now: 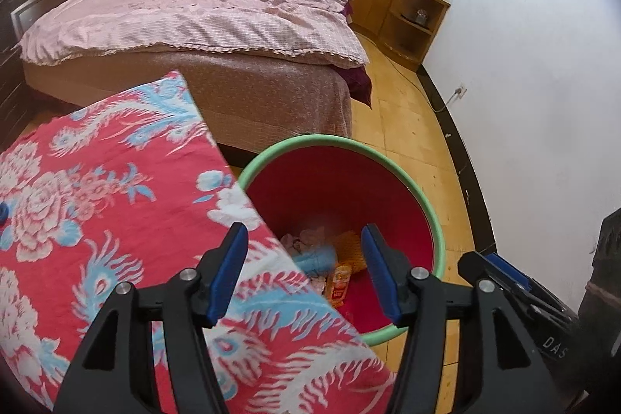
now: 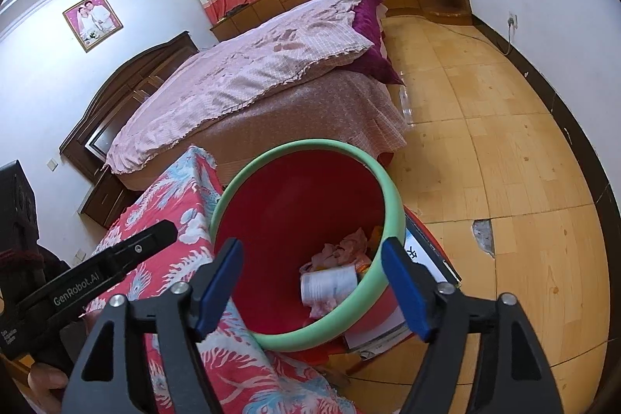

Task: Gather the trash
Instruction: 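Open both tools to drop the box and figure toy into the bucket, then move both open tools back away from the bucket toward the cloth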

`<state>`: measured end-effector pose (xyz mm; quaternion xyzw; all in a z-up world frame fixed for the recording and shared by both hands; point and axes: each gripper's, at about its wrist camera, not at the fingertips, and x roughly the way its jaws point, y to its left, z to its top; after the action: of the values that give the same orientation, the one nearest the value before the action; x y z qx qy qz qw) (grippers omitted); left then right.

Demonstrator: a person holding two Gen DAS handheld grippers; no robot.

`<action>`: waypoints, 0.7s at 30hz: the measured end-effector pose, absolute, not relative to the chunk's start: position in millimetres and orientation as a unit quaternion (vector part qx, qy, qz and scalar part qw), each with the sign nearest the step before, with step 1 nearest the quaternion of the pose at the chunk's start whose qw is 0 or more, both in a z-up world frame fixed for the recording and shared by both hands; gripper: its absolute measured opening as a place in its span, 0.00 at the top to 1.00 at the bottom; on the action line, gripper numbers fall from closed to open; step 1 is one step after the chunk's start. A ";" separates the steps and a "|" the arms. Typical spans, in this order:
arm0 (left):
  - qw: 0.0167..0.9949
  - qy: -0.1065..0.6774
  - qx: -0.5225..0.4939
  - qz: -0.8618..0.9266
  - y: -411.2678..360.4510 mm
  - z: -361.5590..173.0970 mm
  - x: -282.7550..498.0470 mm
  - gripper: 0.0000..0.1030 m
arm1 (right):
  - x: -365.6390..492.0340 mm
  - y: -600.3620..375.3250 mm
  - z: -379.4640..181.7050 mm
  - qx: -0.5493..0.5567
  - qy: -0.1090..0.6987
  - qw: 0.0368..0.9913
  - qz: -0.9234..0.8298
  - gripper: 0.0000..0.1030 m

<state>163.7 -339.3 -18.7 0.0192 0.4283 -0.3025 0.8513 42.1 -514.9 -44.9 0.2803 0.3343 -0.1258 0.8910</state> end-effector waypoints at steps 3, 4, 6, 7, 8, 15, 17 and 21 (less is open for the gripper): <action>0.856 0.428 0.013 -0.291 -323.8 -14.2 159.1 0.41 | 39.6 -504.3 -37.9 0.272 0.334 0.895 -0.118 0.17; 0.859 0.428 0.009 -0.282 -316.1 -12.1 156.3 0.41 | 39.0 -499.9 -35.9 0.270 0.333 0.896 -0.116 0.14; 0.862 0.427 0.004 -0.274 -304.9 -8.8 151.4 0.41 | 36.8 -488.4 -30.3 0.264 0.332 0.899 -0.107 0.10; 0.865 0.425 0.005 -0.267 -296.7 -5.7 147.1 0.41 | 35.2 -482.7 -27.8 0.261 0.331 0.901 -0.105 0.09; 0.868 0.422 0.005 -0.263 -291.2 -3.8 143.9 0.41 | 33.9 -475.0 -24.2 0.256 0.330 0.903 -0.100 0.08; 0.893 0.398 0.003 -0.210 -236.6 15.5 116.5 0.41 | 22.8 -430.0 -0.2 0.221 0.317 0.919 -0.077 0.01; 0.898 0.394 -0.003 -0.197 -219.1 20.8 108.5 0.41 | 19.2 -418.4 5.0 0.215 0.312 0.922 -0.072 0.00; 0.907 0.387 -0.012 -0.165 -185.6 28.1 92.6 0.41 | 13.1 -394.2 9.6 0.208 0.310 0.926 -0.055 0.00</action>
<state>92.6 -185.6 28.1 -0.0118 0.3866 -0.1645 0.9074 13.1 -394.2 9.6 0.2077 0.3097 -0.0545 0.9263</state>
